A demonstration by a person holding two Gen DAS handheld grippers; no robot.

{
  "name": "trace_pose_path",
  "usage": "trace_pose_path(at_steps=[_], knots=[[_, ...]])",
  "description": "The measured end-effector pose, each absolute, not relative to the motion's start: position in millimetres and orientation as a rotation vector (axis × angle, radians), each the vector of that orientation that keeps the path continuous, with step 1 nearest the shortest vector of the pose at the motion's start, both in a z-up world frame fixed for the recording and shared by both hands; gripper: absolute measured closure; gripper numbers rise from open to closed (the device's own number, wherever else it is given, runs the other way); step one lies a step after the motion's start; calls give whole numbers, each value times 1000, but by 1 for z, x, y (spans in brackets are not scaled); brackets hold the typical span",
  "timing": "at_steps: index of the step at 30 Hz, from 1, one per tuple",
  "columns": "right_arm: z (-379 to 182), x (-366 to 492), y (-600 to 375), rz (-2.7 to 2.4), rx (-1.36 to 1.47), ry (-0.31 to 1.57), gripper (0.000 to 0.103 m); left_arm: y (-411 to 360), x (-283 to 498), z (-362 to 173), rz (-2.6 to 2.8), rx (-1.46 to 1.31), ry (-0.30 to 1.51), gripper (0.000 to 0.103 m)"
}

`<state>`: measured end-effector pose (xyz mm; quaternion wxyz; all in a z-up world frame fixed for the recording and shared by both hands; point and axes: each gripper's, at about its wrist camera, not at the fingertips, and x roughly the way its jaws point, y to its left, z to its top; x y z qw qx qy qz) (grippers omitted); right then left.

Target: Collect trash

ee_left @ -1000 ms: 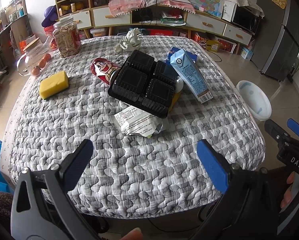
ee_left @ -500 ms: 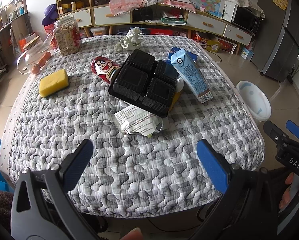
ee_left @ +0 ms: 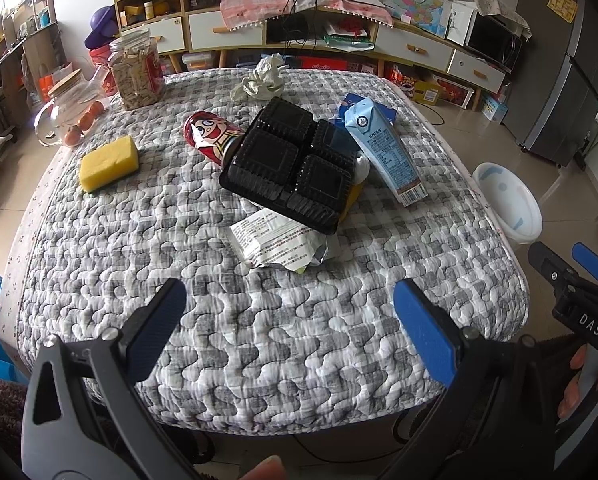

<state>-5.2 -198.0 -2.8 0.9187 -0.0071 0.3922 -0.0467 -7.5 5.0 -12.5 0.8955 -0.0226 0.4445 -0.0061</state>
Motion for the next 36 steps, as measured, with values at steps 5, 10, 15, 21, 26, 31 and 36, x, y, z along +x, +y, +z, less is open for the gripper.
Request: trace_pose_path(at_steps=[5,10,15,21,26,31,36], knots=[[-3,-5,-197,-95,-17,806,0,5,-7,-12,-13,-47,922,0],[-3,-5,-199,-100,-13,806,0,5,-8,-13,-13,-50,923,0],[-3,-6,-201,-109,-10,806,0,7,-8,-14,-10,-51,926,0],[-1,-7,-201,-116,-11,798,0,13,-6,-12,-5,-60,932,0],[5,-3,-201,-100,-11,796,0,26,2,-7,-6,-71,954,0],[26,10,-198,-19,8,787,0,58,22,4,31,-125,972,0],[32,49,-177,118,-30,886,0,83,47,9,49,-155,1005,0]])
